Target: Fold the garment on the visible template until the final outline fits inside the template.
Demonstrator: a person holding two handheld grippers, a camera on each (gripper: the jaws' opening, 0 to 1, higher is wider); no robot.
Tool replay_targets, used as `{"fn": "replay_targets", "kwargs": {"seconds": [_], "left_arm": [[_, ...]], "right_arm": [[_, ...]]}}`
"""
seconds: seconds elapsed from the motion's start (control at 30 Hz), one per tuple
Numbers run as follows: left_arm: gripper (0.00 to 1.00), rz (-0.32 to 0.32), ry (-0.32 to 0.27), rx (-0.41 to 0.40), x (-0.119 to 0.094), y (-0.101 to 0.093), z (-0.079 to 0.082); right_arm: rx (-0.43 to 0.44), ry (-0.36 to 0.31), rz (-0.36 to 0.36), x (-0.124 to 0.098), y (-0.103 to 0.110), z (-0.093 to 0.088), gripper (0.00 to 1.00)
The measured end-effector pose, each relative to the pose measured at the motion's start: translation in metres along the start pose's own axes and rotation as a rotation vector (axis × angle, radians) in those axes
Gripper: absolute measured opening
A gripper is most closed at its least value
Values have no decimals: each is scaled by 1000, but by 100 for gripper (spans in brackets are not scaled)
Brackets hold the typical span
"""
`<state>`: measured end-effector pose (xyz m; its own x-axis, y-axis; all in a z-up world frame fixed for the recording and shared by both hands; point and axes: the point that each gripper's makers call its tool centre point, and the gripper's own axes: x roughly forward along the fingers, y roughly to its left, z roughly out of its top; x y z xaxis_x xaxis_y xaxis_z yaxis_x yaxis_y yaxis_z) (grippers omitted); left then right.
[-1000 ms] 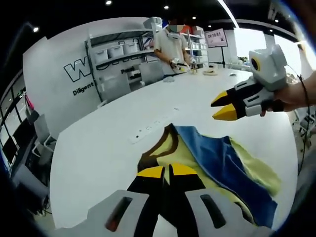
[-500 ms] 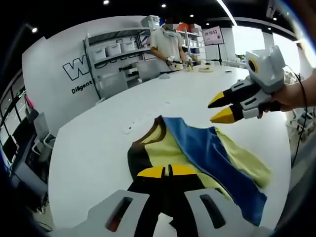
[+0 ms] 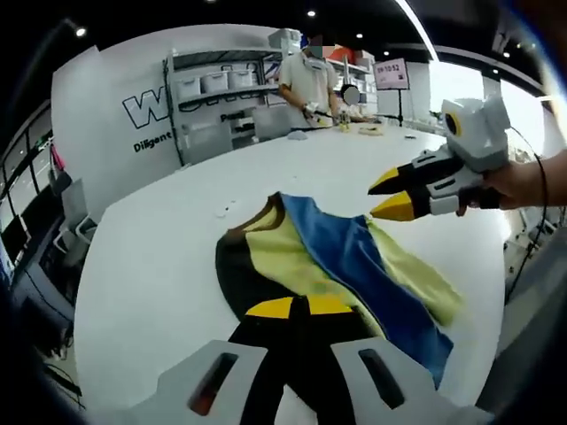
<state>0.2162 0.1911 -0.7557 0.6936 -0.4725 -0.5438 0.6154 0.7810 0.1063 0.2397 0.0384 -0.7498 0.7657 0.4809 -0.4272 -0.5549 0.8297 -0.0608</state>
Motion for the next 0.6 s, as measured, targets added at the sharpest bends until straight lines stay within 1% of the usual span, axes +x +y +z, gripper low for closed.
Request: {"fn": "replay_targets", "kwargs": {"seconds": [0.03,0.1,0.13,0.4,0.43,0.53,0.6], "left_arm": [[7,-1,-1,-3,-3,-1,-2],[7,-9,-7,-25,-7,-4,-6],[7,-9,-4,-27,-8,-5,-7],[9,-23,16,-35,-20,-18,-25],[9,-27,20,-30,-21,-20,-28],[12,-42,49,35,-23,-25,-36],[12,-51,58,50,-24,-28,-40]], "right_arm": [[44,16,28,-2,4,-5,21],[11,18,10,-4,2,-8,21],[-29,33,9,-6,4,-12,21],[-16,54,42,-16,25,-25,20],[-14,56,48,-17,29,-27,20],[-4,60,68,-21,39,-30,21],[-1,63,75,-22,44,-32,21]]}}
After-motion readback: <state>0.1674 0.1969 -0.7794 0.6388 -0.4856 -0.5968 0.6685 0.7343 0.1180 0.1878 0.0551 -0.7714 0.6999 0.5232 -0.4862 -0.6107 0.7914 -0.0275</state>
